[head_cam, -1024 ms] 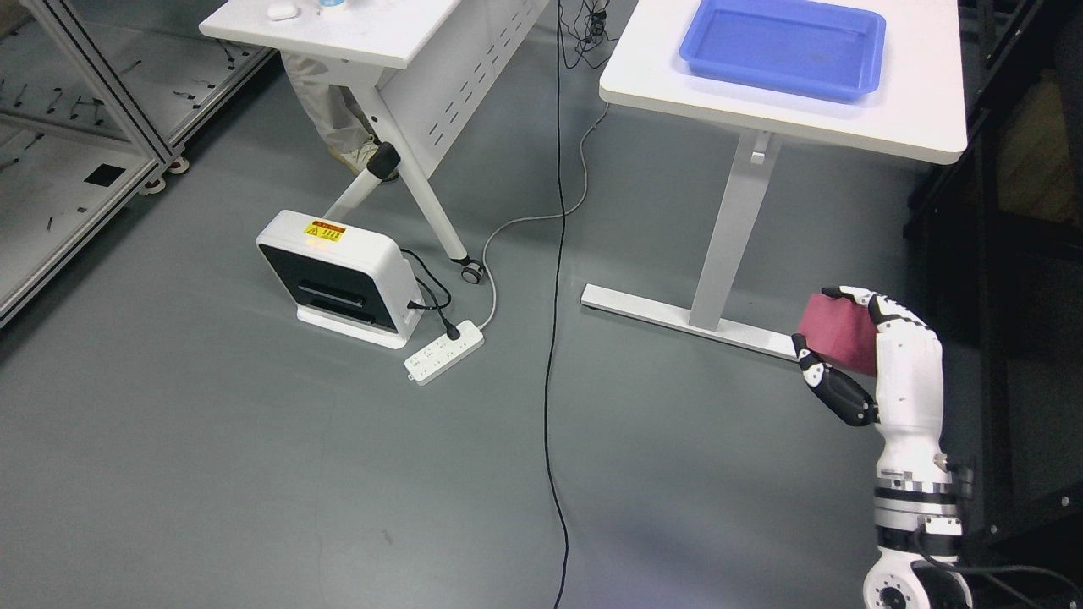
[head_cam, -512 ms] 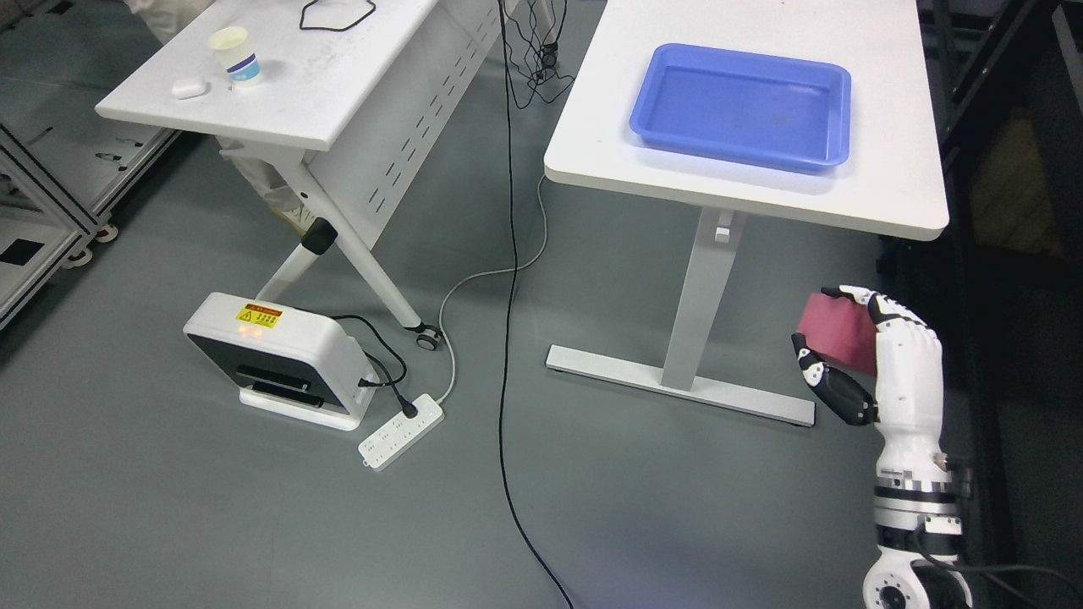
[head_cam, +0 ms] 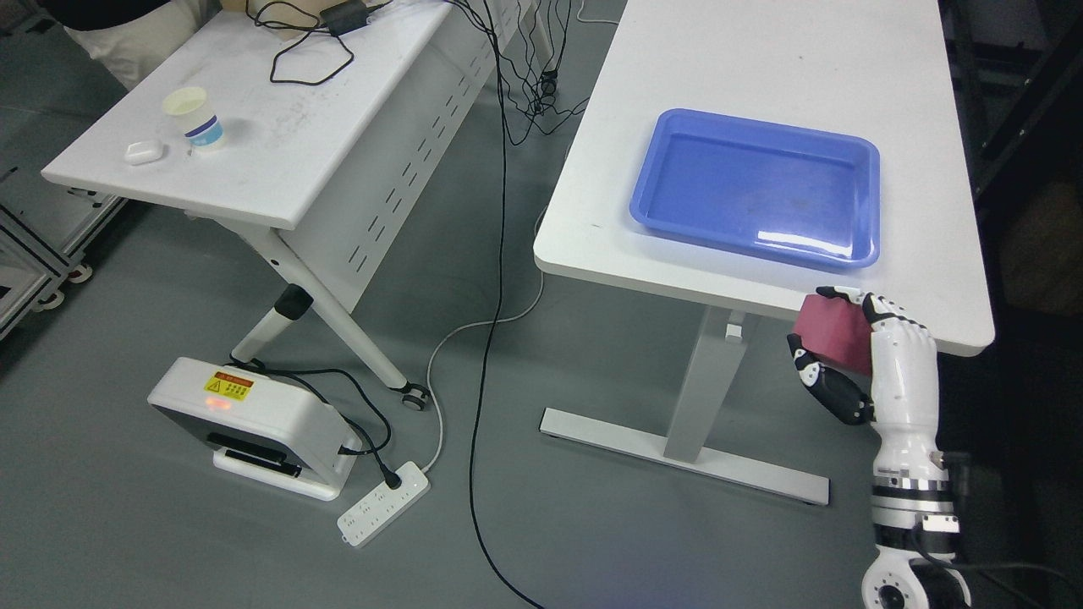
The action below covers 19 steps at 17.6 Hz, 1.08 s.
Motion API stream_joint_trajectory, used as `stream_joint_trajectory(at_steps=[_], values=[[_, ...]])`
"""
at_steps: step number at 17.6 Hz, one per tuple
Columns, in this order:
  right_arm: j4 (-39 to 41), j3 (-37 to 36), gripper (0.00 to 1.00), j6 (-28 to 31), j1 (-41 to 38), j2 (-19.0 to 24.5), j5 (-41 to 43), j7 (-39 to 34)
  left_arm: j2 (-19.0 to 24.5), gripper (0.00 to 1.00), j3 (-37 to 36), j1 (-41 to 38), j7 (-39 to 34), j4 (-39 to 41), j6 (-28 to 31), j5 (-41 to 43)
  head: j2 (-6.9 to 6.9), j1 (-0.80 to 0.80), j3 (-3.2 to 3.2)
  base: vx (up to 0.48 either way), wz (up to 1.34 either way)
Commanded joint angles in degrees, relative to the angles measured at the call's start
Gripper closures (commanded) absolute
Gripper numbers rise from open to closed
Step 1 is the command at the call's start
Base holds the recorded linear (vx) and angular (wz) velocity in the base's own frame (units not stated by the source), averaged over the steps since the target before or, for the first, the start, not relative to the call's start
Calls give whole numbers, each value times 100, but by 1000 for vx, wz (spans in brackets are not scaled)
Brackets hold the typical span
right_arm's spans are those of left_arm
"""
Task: Pick pink block from left shelf to tray
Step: 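Turn and drive to the white table holding the block in the right hand, then lower the pink block into the blue tray and open the right hand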
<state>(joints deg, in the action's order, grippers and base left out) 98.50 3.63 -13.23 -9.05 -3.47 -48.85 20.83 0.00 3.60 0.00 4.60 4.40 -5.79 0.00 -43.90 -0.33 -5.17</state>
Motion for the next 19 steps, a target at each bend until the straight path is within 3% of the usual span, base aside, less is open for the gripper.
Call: stream_joint_trajectory(at_steps=[1, 16, 17, 19], values=[[2, 58, 96, 5, -1, 4, 7, 0, 100, 0, 0, -53, -3, 0, -1, 9, 0, 0, 0, 335, 29], [-15, 226, 93, -39, 26, -5, -2, -105, 100, 0, 0, -53, -3, 0, -1, 9, 0, 0, 0, 284, 6], [-15, 226, 91, -31, 26, -5, -2, -105, 100, 0, 0, -53, -3, 0, -1, 9, 0, 0, 0, 217, 1], [-42, 226, 70, -13, 0, -5, 7, -411, 100, 0, 0, -53, -3, 0, -1, 9, 0, 0, 0, 196, 0]])
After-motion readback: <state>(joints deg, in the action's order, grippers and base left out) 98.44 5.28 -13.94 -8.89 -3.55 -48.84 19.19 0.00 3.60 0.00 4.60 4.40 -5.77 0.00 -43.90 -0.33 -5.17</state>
